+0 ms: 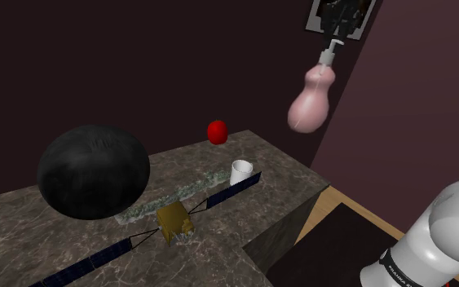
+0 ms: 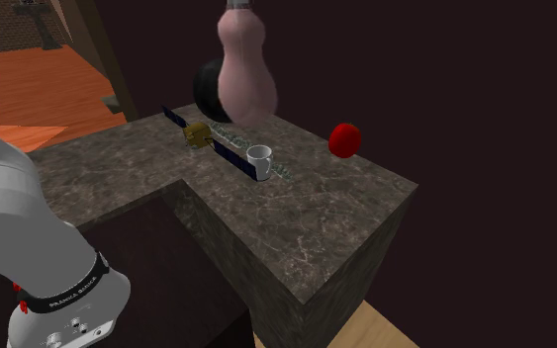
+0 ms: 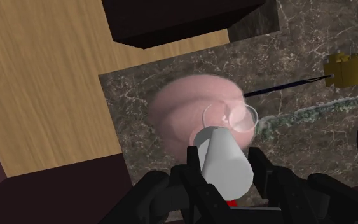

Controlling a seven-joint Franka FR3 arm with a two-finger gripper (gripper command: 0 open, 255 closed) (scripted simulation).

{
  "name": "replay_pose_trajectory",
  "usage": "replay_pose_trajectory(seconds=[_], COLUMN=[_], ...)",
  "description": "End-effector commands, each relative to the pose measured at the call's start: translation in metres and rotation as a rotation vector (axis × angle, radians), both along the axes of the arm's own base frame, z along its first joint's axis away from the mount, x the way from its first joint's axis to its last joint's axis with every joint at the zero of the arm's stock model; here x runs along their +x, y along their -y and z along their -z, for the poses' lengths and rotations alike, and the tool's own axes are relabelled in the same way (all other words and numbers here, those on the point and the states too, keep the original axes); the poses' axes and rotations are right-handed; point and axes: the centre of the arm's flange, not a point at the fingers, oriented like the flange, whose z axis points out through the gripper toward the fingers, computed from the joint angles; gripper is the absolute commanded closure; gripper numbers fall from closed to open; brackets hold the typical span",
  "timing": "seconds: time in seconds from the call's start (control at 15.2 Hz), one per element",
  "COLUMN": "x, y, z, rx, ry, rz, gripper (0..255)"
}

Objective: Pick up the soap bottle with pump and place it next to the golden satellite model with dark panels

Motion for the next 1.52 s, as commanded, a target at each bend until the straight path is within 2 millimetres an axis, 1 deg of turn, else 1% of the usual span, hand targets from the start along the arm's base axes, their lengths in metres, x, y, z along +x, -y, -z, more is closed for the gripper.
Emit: replay_pose_trajectory(seconds=[0.0,0.33,0.4,1.45], x=[-0.018,-0.062,-0.066,-0.066], y=[-0.017,-0.052,-0.055,-0.055], z=[-0.011,-0.044,-0.047,0.038], rx=[0.000,0.000,0.000,0.000], ry=[0.000,0.000,0.000,0.000], rz=[0.001,0.001,0.001,0.001], gripper=[255,255,255,255])
